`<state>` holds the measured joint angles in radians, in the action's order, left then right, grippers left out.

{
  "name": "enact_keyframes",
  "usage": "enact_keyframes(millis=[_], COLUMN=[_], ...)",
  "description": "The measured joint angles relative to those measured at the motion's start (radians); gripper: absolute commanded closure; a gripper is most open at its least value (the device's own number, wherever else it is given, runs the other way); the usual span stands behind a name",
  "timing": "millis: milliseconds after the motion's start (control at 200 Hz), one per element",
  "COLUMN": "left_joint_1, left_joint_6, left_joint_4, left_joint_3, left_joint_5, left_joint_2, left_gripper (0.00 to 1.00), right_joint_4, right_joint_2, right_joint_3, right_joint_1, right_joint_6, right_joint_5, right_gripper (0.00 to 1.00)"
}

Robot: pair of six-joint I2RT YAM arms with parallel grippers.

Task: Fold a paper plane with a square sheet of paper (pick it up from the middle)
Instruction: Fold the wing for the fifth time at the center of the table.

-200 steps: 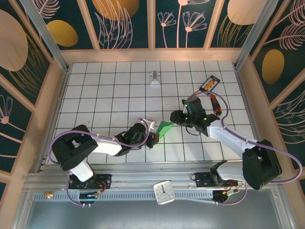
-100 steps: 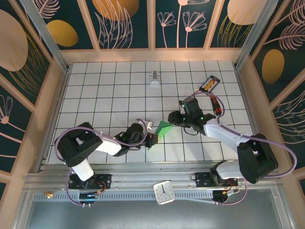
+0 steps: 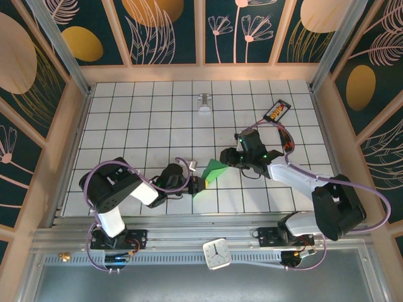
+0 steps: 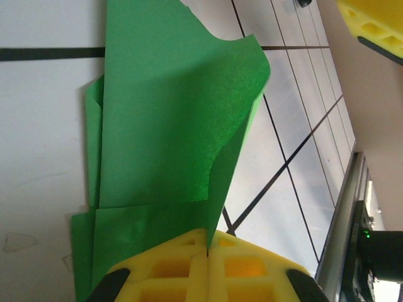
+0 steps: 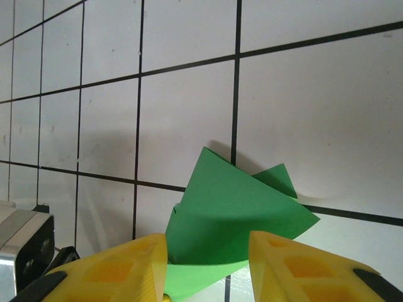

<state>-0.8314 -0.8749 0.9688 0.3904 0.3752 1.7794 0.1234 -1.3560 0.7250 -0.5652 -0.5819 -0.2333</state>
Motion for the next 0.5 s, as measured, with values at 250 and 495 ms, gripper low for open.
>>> enact_keyframes(millis=[250,495], left_joint_1=[0.036,0.061], left_joint_6=[-0.069,-0.152], left_joint_4=[0.104,0.231], left_joint_3=[-0.042,-0.082], left_joint_5=[0.045,0.078], left_joint_2=[0.021,0.051], left_gripper=[1.00,1.00], right_joint_4=[0.000,-0.009], right_joint_2=[-0.026,-0.029], right_joint_3=[0.000,0.000], right_joint_1=[-0.032,-0.034], right_joint_6=[-0.004,-0.004], right_joint_5=[0.000,-0.003], right_gripper=[0.59,0.60])
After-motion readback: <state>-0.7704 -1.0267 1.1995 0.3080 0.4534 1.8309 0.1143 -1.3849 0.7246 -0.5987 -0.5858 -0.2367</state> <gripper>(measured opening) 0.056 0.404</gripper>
